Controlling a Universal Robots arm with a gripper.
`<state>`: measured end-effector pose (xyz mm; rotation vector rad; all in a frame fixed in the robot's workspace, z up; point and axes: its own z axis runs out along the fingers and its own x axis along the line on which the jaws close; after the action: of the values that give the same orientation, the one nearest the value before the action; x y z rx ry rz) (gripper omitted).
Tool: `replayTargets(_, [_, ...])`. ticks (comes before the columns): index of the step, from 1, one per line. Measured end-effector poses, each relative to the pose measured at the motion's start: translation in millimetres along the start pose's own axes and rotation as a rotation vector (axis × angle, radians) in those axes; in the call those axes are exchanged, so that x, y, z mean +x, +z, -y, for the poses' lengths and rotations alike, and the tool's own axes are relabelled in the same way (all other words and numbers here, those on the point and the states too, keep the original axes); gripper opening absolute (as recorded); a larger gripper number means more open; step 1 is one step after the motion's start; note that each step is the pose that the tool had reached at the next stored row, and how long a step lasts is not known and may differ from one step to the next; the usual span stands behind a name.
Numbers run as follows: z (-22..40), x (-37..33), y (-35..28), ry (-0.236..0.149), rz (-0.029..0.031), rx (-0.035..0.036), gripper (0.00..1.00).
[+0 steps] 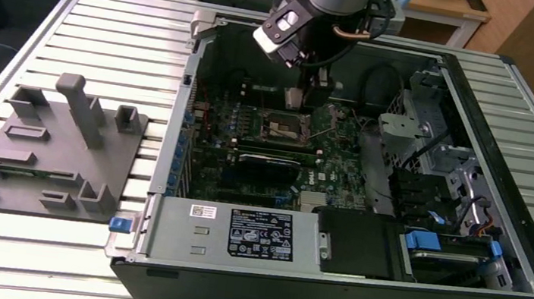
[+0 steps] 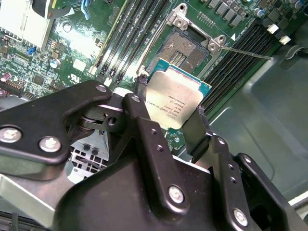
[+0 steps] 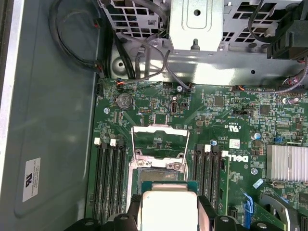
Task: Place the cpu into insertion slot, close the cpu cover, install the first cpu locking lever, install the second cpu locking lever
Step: 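Place the cpu into insertion slot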
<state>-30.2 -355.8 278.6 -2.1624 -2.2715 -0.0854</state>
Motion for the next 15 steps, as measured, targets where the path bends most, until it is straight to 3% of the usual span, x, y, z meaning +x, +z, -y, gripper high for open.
replayTargets(15, [0.0,0.0,2.0,0.000,-0.0004,-0.0003,0.54])
